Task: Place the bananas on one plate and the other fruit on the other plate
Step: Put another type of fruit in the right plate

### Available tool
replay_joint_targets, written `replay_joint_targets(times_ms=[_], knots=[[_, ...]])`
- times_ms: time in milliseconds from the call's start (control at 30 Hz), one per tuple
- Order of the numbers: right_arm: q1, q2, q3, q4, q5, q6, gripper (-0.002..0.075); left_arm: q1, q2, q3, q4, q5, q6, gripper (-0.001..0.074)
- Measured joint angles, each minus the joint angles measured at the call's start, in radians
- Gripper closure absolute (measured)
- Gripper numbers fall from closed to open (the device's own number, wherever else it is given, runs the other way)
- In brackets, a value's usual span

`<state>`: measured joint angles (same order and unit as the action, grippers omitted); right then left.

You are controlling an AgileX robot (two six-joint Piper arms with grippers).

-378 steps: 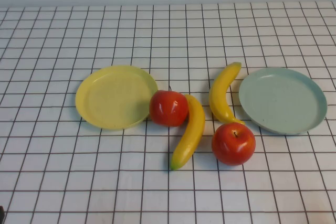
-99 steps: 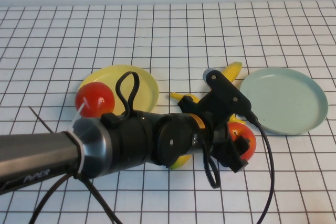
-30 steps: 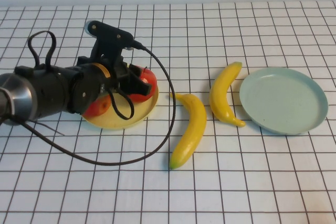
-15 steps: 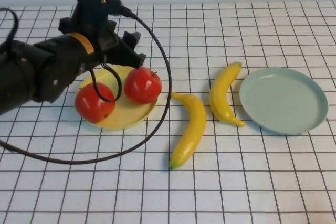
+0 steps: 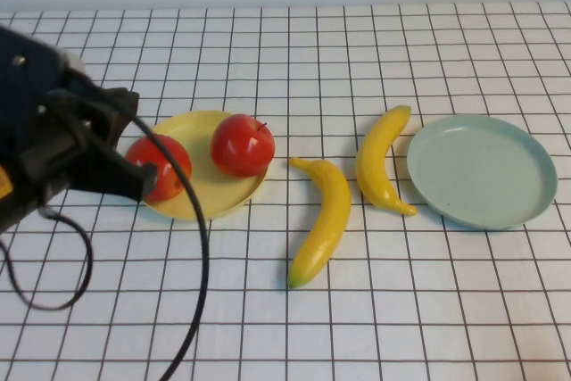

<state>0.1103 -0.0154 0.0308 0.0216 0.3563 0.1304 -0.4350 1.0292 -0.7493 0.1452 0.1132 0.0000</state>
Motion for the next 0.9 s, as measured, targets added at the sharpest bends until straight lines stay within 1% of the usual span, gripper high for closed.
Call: replay_joint_targets(times_ms=[167,267,433,567,733,800,900], knots=[[0.000,0.000,0.000,0.000,0.000,0.000,0.0742,-0.002,-0.193,0.102,0.000,0.018,-0.052,0.0734],[0.000,0.000,0.000,0.000,0.000,0.000,0.0742,-0.002,-0.271,0.152,0.000,0.069,-0.066,0.0734],[0.000,0.000,0.000,0.000,0.000,0.000,0.0742,-0.002,-0.300,0.204,0.000,0.157,-0.081,0.0734],[0.000,0.000,0.000,0.000,0.000,0.000,0.0742,-0.002,-0.302,0.206,0.004,0.230,-0.092,0.0734],[0.000,0.000,0.000,0.000,0.000,0.000,0.0742,-0.002,-0.359,0.212,0.008,0.362,-0.101,0.0734],[0.000,0.000,0.000,0.000,0.000,0.000,0.0742,-0.002,-0.396,0.231,0.029,0.373,-0.101,0.0734],[0.000,0.000,0.000,0.000,0.000,0.000,0.0742,-0.002,-0.474,0.286,0.078,0.333,-0.103,0.0734]])
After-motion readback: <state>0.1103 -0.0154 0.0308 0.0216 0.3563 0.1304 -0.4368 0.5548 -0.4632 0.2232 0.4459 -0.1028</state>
